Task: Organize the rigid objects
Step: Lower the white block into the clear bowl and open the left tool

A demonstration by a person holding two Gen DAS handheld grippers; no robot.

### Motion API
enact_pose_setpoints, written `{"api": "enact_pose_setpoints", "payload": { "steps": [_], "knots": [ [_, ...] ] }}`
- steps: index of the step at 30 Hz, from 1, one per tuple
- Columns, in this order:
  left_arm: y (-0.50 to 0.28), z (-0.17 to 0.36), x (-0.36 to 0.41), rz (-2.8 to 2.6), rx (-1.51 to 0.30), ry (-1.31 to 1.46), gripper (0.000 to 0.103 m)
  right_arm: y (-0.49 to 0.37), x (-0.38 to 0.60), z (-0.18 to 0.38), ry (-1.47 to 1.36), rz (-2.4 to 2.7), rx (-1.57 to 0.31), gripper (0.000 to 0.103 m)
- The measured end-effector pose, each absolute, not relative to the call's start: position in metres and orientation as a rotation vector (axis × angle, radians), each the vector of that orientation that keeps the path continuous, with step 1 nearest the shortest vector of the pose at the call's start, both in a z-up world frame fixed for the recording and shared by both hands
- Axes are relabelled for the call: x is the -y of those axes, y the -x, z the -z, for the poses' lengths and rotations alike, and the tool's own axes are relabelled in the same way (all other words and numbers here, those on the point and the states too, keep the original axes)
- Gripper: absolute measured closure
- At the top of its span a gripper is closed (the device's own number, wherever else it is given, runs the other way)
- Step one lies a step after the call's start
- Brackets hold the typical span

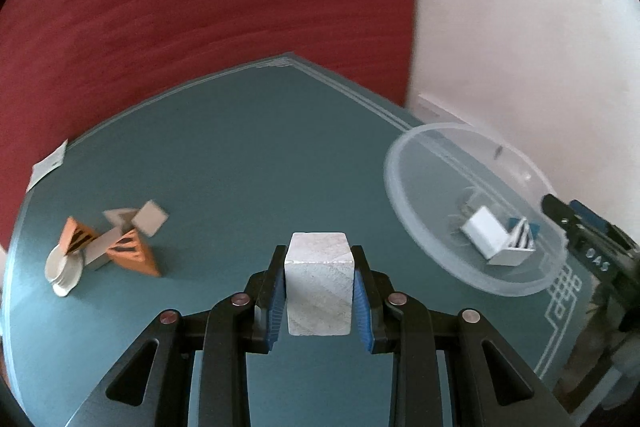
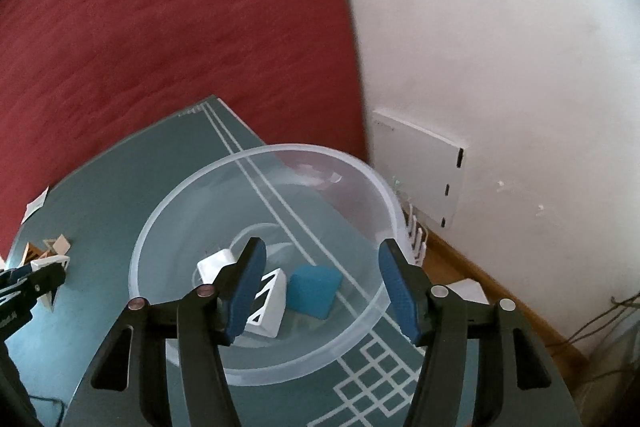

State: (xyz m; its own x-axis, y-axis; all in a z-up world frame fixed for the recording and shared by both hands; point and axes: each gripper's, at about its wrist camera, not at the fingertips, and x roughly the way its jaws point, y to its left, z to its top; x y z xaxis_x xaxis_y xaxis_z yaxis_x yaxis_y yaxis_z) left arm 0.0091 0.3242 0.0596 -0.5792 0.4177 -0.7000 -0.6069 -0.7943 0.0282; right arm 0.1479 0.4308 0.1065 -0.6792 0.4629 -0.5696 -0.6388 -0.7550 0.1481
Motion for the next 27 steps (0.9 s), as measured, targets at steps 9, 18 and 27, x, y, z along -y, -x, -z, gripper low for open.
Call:
{"api": "enact_pose_setpoints", "payload": {
  "steps": [9,18,27],
  "knots": [
    [-0.015,-0.056,-0.359,-2.226,-0.386,0.923,0.072,-0.152,-0.425,-0.104,0.67,-2.36,-0.413,0.043],
    [-0.016,-0.057,-0.383,-2.137,-0.355,0.915,0.072,-0.153,-0.425,-0.105,0.661,-2.368,-0.427,0.043],
    [-0.012,-0.053,-0.368,-2.181,-0.278,0.967,0.03,-0.149,-0.424,-0.103,0.658,-2.368,-0.429,0.043]
  ]
}}
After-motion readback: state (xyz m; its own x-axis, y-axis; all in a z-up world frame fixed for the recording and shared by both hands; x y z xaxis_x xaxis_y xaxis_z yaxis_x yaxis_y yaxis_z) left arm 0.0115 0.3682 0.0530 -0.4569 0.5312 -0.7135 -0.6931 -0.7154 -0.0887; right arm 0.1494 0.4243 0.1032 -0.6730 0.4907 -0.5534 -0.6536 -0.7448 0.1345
